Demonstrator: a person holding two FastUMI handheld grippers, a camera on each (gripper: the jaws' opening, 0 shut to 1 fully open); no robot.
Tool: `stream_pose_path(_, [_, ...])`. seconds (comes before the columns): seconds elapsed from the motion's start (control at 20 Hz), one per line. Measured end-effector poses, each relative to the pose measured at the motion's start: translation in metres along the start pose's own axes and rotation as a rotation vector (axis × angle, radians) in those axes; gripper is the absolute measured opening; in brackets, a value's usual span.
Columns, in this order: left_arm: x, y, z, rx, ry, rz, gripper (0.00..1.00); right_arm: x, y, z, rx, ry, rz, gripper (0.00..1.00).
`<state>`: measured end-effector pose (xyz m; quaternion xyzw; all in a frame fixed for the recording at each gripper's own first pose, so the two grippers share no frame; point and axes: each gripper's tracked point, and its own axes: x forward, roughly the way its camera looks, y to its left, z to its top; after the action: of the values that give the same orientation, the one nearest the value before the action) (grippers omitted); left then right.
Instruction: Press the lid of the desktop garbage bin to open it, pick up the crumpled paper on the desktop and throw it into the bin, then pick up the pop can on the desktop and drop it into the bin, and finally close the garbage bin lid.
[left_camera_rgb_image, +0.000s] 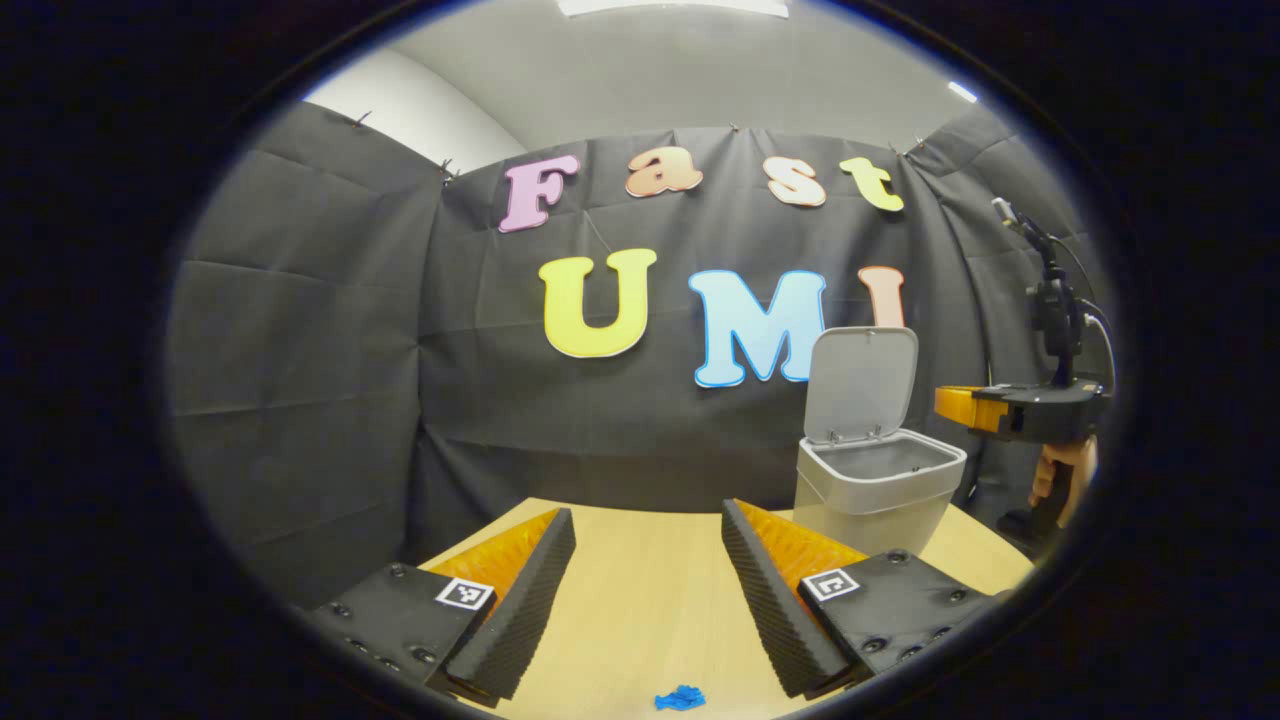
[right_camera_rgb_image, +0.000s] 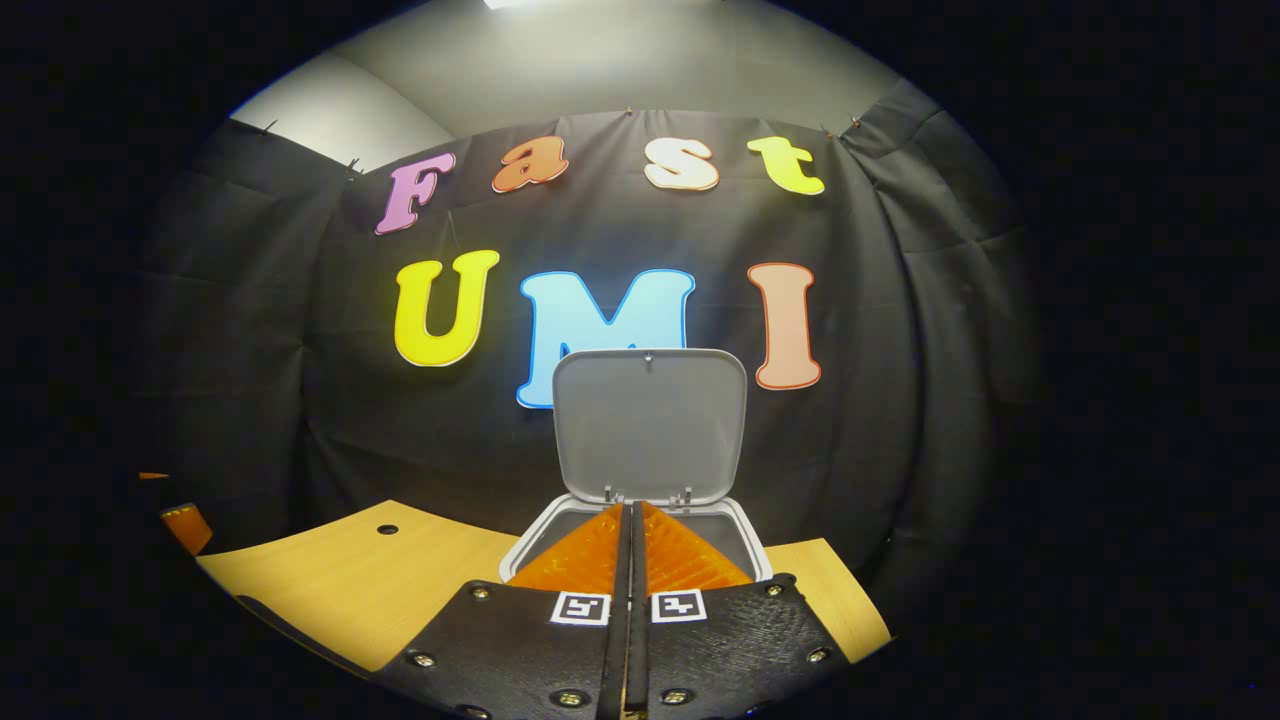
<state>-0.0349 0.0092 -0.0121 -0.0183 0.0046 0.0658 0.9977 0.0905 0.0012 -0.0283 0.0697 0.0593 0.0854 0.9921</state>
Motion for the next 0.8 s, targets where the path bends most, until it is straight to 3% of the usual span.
stream_pose_path(0.35, [0.004,0.005,-0.014,0.007,0.027,-0.047,1.0,-0.04,0.014,-0.001,0.013,-0.011,-0.02,0.01])
stream_pose_path(0.55, [0.012,0.009,-0.024,0.005,0.046,-0.097,1.0,-0.058,0.022,0.005,-0.043,-0.042,-0.068,0.02])
stream_pose_path(0.8, [0.024,0.009,-0.036,0.035,0.057,-0.19,0.97,-0.073,0.042,0.005,-0.069,-0.032,-0.105,0.26])
